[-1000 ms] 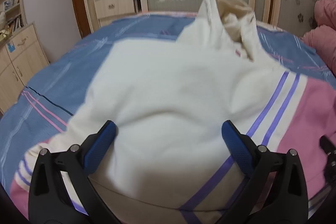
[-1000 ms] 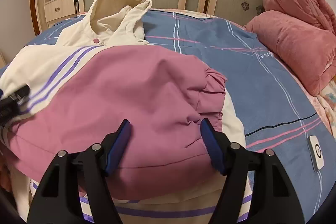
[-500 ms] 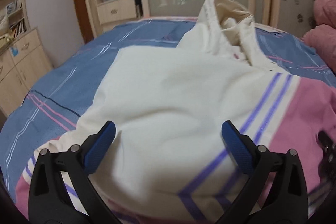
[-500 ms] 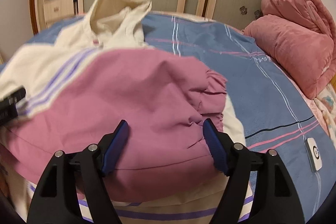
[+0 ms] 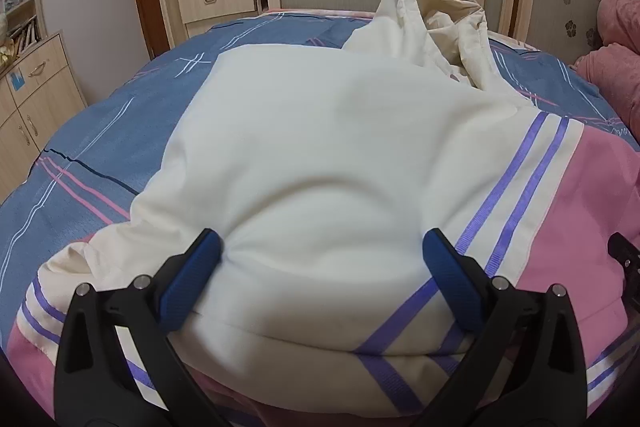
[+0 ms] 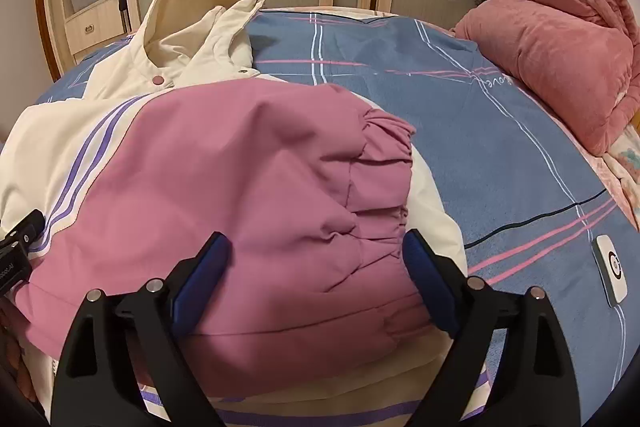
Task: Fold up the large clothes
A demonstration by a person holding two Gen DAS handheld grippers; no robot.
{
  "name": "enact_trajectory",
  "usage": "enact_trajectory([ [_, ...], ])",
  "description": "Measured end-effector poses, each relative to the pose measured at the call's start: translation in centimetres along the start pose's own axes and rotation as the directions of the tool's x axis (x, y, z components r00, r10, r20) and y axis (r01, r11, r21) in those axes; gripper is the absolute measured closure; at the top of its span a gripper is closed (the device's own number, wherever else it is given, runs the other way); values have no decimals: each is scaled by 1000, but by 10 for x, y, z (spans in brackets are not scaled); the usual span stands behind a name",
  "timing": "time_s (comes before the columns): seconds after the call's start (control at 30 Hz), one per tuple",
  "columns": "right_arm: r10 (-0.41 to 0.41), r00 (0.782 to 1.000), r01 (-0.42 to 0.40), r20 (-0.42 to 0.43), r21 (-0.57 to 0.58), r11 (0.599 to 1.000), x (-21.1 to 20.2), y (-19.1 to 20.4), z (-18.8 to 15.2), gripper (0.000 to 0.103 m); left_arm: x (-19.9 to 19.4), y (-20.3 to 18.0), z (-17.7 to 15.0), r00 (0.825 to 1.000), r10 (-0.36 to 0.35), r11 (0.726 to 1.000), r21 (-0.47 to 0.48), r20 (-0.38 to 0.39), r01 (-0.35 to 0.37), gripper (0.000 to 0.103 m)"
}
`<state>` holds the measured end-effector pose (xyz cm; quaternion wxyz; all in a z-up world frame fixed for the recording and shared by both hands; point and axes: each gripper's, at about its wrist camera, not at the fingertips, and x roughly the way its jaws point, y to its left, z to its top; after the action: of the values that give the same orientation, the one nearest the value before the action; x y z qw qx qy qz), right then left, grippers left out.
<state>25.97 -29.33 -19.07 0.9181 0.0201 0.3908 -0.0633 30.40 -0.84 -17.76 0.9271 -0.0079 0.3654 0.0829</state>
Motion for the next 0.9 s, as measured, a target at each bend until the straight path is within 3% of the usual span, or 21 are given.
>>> enact_trajectory([
  [0.1, -4, 1000, 4, 9, 5, 1000, -2, 0, 0, 13, 0, 0, -1, 1000, 1, 1000, 0, -1, -1, 2],
  [0.2, -42, 995, 40, 92, 25, 999, -19, -1, 0, 13, 0, 0, -1, 1000, 0, 1000, 0, 0, 0, 2],
  [0.3, -2, 985, 2, 171, 4, 1000, -34, 3, 0, 13, 0, 0, 0, 1000, 0, 1000, 0, -1, 0, 2],
  [0.33, 17, 987, -15, 162, -9, 1000, -32, 6, 1, 13, 0, 0, -1, 1000, 0, 1000, 0, 0, 0, 2],
  [0.43, 10, 1000, -9, 25, -52, 999, -3, 14, -2, 10, 0, 0, -1, 1000, -1, 1000, 0, 0, 1, 2],
  [0.53, -6, 1000, 8, 20, -71, 997, 1, 19, -3, 7, -1, 1, 1, 1000, 2, 1000, 2, -3, -2, 2],
  [0.63, -10, 1000, 11, 20, -76, 997, 2, 21, -4, 6, -33, 8, 8, 991, 6, 1000, -22, 136, -3, 2],
  [0.7, -9, 1000, 11, 20, -73, 997, 3, 21, -4, 5, -46, 12, 13, 982, 13, 1000, -30, 187, -7, 2],
  [0.8, -15, 1000, 15, 11, -63, 998, 2, 18, -5, 1, -35, 21, 17, 992, 4, 1000, -21, 129, -2, 2],
  [0.9, 6, 1000, -5, 9, -48, 999, 1, 14, -5, 1, 9, 27, 10, 999, -27, 999, -31, -38, 26, 2],
])
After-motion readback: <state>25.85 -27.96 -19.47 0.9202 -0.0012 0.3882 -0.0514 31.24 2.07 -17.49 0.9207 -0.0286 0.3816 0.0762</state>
